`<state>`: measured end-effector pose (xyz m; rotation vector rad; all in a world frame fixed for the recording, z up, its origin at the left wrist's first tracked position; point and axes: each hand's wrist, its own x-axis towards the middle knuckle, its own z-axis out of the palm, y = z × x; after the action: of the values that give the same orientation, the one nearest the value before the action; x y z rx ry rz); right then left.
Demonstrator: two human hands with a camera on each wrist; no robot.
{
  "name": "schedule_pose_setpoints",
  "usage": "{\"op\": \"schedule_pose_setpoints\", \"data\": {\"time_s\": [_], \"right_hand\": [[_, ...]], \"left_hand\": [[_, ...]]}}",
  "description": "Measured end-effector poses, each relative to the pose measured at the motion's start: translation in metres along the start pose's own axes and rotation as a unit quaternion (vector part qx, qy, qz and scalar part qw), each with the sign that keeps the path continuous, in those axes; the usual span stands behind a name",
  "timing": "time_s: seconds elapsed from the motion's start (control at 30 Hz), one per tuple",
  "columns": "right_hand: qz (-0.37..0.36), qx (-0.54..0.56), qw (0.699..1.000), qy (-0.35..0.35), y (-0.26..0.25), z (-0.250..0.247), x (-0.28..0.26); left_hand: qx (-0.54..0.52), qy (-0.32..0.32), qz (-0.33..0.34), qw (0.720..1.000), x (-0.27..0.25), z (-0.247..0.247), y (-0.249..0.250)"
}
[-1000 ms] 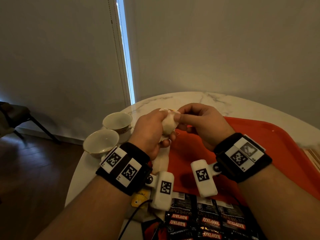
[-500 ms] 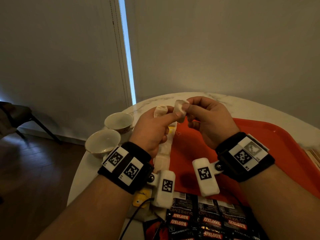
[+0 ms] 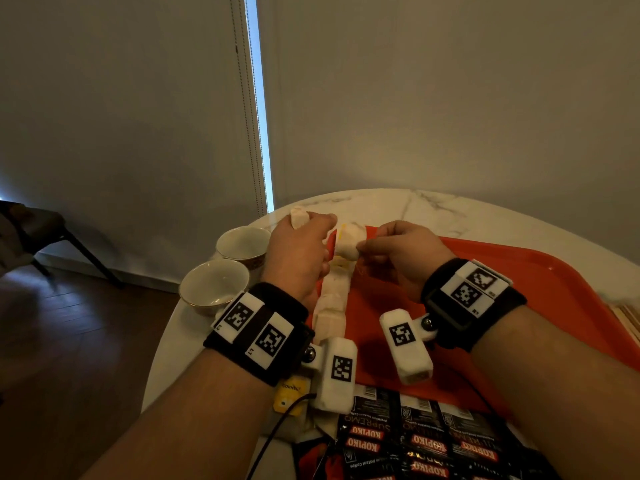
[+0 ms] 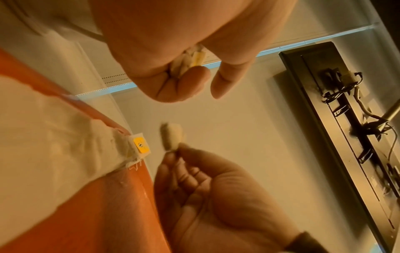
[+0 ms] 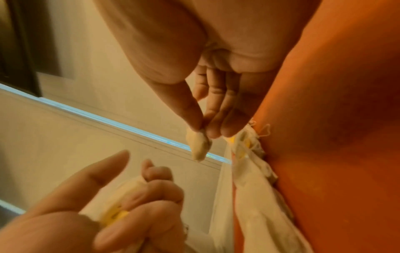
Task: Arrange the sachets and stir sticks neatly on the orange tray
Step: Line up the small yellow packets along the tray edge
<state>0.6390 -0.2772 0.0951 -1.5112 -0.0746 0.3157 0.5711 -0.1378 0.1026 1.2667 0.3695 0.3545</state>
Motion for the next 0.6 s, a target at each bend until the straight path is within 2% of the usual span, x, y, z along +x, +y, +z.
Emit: {"op": "schedule_pose_setpoints", "data": {"time_s": [0.13, 0.37, 0.43, 0.53, 0.6], "right_hand": [[0.056, -0.100, 0.993, -0.009, 0.004, 0.003, 0.006], [0.121, -0.183, 0.976, -0.014, 0.004, 0.014, 0.011], [0.111, -0.207, 0.972, -0.005, 0.005, 0.013, 0.013], [0.050, -0.251, 0.967, 0.012, 0.005, 0.012, 0.015], [0.025, -0.299, 0.954, -0.002, 0.001, 0.015, 0.015]], "left_hand": [[-0.002, 0.009, -0.014, 1.000, 0.000, 0.001, 0.003], [0.010, 0.022, -0.028, 0.999, 0.002, -0.001, 0.005], [0.009, 0.024, -0.035, 0.999, 0.003, -0.001, 0.006], [-0.008, 0.022, -0.063, 0.998, 0.002, -0.001, 0.007], [-0.025, 0.014, -0.086, 0.996, 0.001, -0.001, 0.008]]}}
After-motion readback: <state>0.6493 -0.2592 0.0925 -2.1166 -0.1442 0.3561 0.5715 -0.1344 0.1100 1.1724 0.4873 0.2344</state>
